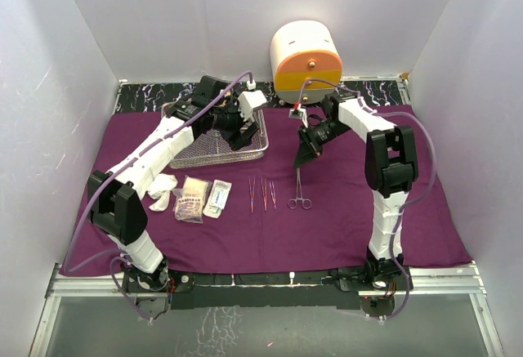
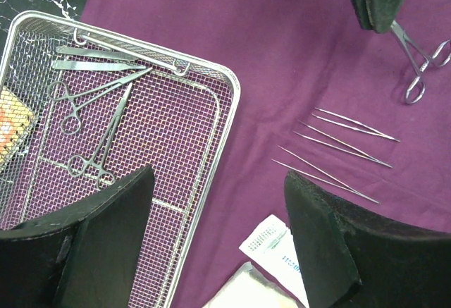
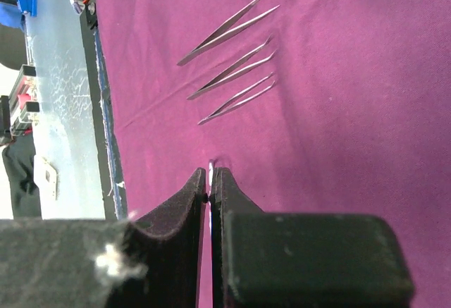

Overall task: Open and lay out the surgical kit
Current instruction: Place the medical item in the surgical kit.

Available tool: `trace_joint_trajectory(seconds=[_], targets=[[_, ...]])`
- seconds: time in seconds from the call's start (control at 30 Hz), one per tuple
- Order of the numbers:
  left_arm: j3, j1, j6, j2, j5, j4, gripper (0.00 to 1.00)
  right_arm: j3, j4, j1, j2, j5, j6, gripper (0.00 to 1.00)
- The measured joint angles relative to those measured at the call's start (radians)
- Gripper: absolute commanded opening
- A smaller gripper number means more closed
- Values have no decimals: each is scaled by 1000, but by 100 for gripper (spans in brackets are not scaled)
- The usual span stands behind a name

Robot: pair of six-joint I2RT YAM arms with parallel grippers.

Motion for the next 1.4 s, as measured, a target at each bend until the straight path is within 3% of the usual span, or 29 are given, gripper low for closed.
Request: trace_joint_trajectory(seconds=[0.33, 1.4], targets=[[0, 0, 7, 0, 0, 0, 74, 99, -25, 1, 144, -8, -12, 19], [-8, 3, 19, 0, -29, 8, 75, 295, 0, -2, 283, 141, 42, 33]])
